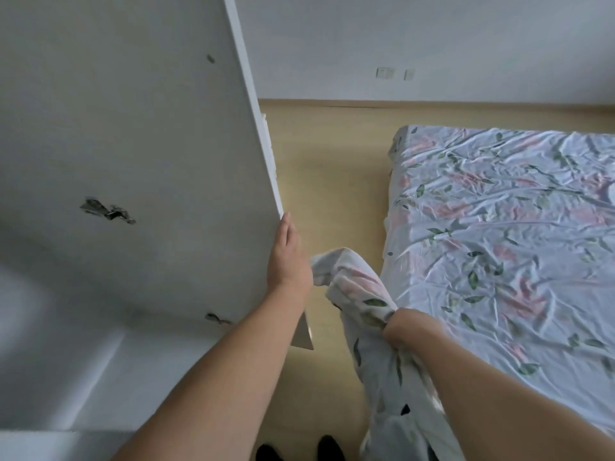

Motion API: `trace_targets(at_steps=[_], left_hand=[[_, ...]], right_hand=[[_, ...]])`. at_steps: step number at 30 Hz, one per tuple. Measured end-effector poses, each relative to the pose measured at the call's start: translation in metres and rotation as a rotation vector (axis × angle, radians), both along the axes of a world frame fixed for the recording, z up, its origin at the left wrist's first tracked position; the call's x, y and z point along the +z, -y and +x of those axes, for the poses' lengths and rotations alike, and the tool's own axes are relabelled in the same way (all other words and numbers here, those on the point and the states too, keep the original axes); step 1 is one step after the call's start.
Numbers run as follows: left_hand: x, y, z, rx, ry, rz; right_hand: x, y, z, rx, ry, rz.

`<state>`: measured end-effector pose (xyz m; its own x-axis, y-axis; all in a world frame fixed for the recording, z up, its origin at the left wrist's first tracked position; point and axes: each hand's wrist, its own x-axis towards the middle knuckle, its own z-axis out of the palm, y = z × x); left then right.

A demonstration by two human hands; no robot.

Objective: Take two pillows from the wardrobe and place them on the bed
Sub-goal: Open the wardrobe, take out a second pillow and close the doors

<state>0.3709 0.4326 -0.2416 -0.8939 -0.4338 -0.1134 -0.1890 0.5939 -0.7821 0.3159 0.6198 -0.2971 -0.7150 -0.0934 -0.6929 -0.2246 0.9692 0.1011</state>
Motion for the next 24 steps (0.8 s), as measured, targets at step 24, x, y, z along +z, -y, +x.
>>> trace_targets(at_steps=[24], left_hand=[[-0.016, 0.055, 0.105, 0.642, 0.042, 0.23]], right_hand=[[-0.017, 0.108, 0.053, 0.457, 0.055, -0.062]])
